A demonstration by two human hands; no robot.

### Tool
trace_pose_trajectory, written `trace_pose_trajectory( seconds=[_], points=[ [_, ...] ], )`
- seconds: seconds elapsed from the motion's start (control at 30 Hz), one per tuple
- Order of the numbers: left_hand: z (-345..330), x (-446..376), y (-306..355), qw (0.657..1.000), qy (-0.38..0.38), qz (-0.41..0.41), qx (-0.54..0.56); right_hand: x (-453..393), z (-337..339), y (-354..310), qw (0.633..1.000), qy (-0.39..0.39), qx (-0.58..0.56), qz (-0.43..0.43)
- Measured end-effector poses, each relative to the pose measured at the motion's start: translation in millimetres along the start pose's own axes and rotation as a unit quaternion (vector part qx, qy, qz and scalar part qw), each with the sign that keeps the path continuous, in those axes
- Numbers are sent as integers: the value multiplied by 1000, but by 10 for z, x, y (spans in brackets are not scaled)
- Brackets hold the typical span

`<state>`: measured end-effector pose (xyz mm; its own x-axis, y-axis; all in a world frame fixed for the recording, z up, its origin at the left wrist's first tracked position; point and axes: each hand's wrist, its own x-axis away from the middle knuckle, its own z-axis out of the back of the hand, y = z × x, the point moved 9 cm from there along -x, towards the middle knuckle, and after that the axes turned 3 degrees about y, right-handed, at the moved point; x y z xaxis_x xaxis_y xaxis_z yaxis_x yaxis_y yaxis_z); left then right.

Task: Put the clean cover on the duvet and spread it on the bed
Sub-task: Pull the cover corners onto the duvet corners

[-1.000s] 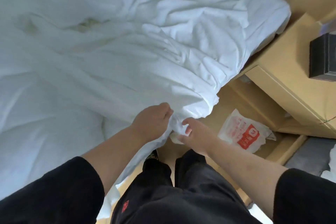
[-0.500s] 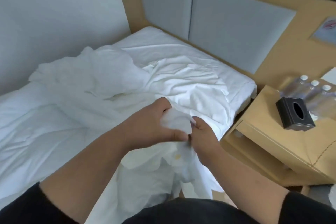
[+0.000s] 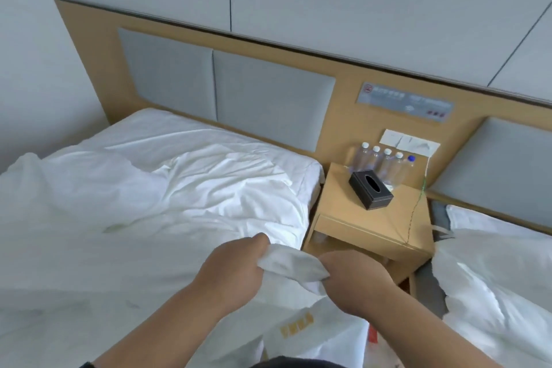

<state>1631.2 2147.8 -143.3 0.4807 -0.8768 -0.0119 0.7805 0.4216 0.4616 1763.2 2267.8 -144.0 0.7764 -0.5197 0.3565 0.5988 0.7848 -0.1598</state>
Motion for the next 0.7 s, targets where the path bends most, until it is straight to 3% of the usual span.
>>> trace_pose_trajectory(
  seconds=[0.1, 0.17, 0.23, 0.33, 0.4, 0.43, 0.47, 0.53, 0.6, 0.7],
  points=[
    [-273, 61, 299, 997, -46, -53, -19, 97, 104, 361, 973, 74, -206, -73],
    [-427, 49, 324, 993, -60, -48, -85, 187, 72, 357, 940, 54, -328, -77],
    [-469, -39, 385, 988, -23, -62, -140, 250, -29, 263, 905, 19, -420, -58],
    [-447, -162, 387, 995, 4, -31, -96, 275, -147, 212, 835, -18, -550, -14],
    [-446, -227, 313, 995, -19, 9, -95, 251, -182, 248, 816, -51, -576, 15],
    [-447, -252, 305, 994, -33, 21, -103, 217, -185, 304, 841, -56, -538, 23],
    [-450, -271, 310, 993, -47, 33, -106, 169, -210, 392, 888, -53, -457, 18],
    [-452, -305, 374, 992, -71, 57, -91, 34, -242, 533, 968, -42, -248, 13],
    [-462, -304, 541, 993, -86, 53, -67, -144, -351, 589, 990, -67, -121, 27],
    [-409, -277, 752, 995, -78, 48, -46, -409, -434, 680, 992, -72, -95, 33]
  ],
)
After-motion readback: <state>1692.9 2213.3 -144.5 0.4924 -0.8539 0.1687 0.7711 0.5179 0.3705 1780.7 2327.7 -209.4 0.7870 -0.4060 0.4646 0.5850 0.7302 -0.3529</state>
